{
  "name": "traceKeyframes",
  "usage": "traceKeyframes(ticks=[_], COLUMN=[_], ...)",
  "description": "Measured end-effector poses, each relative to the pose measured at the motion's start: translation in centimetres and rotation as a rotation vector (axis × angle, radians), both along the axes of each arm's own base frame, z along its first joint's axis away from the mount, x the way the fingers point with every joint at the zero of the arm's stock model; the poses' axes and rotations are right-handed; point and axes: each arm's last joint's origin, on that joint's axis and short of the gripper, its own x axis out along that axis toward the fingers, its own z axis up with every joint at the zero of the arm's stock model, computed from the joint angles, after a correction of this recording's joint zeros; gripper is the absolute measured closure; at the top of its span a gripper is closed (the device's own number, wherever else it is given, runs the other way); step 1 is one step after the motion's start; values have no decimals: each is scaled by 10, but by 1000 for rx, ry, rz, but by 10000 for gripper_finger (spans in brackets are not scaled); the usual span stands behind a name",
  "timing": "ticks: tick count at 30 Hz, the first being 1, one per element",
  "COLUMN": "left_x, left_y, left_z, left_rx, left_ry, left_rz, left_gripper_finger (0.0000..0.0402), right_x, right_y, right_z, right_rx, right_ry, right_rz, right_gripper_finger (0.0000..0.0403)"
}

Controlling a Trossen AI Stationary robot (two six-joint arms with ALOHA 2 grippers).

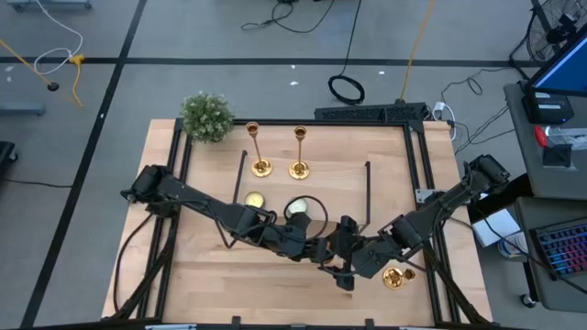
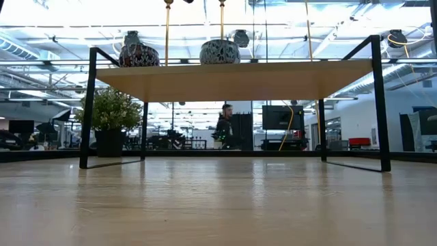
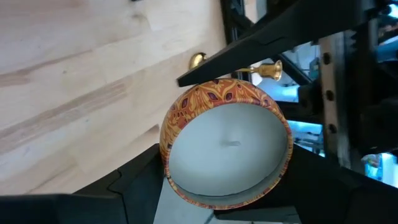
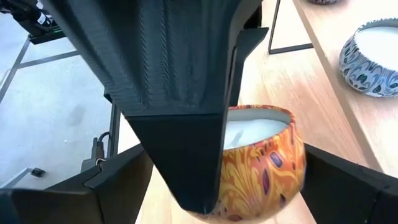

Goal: Pick & Place candle stick holders
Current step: Put the yellow scented candle on the shelf

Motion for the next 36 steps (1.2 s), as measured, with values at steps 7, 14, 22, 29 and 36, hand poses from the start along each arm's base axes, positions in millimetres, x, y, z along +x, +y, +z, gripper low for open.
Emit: traceKeyframes(ticks=[7,14,22,29,36], left_x=[0,0,0,1,2], left_y=[0,-1,-1,0,-2], left_z=[0,1,1,1,3], left_rx=[-3,-4,-2,5,47], left_ry=[-4,-6,-11,-17,-53], left_rz=[-5,-5,-6,-8,-36], left_gripper_finger=[117,117,117,107,24], right_x=[0,0,0,0,0], right_y=[1,1,1,1,1], right_z=[0,0,0,0,1], right_rx=[14,23,34,37,50], right_ry=[9,8,10,9,7], right_rz=[20,11,4,1,8], right_gripper_finger=[49,84,104,100,106])
